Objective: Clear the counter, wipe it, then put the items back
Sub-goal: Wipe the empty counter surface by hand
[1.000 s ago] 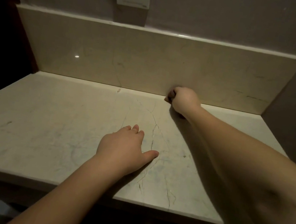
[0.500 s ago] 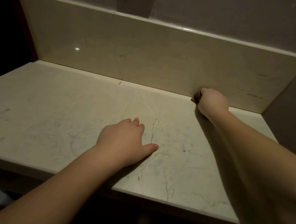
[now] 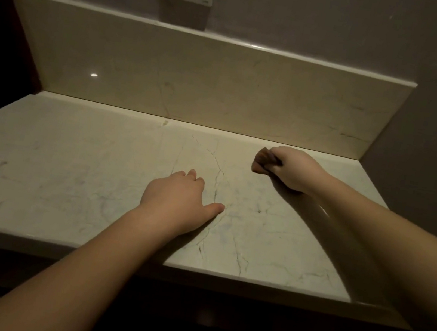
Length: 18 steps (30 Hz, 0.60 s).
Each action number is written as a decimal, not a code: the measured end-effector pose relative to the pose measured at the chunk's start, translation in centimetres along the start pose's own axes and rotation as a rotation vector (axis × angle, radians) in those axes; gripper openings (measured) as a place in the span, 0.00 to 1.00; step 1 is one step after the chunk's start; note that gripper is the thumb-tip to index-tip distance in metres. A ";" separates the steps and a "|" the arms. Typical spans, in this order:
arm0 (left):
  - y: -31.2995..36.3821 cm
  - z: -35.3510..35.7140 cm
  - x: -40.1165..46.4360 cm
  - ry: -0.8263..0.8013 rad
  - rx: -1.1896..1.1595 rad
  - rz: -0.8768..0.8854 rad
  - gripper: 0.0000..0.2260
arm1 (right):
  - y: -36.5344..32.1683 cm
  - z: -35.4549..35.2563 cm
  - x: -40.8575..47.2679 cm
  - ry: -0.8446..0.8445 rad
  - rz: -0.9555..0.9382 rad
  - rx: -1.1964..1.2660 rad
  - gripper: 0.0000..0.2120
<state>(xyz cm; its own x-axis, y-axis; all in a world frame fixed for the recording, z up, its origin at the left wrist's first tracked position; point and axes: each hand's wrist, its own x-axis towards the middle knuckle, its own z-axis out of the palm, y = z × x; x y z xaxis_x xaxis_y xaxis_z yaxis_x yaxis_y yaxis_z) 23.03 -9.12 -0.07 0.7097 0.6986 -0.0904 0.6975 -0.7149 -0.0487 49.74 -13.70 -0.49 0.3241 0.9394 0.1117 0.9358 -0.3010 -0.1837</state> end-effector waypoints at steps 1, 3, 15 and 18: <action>-0.1 0.0 -0.1 0.001 0.000 0.006 0.35 | 0.2 0.0 0.5 0.016 0.030 0.035 0.05; -0.2 -0.1 -0.1 -0.003 -0.004 0.011 0.35 | 0.4 0.2 2.2 0.068 0.075 0.073 0.06; -0.3 0.4 0.2 0.019 0.012 0.012 0.35 | -2.6 0.7 2.4 0.038 -0.082 0.049 0.04; -0.3 0.5 0.1 0.015 0.017 0.018 0.35 | -1.6 0.3 0.3 -0.030 -0.109 -0.023 0.03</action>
<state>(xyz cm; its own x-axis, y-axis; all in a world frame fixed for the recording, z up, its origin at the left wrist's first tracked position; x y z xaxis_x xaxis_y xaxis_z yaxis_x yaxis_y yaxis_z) 22.82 -8.83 -0.52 0.7239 0.6856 -0.0768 0.6827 -0.7279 -0.0639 48.25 -12.92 -0.46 0.2159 0.9712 0.1009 0.9684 -0.1998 -0.1493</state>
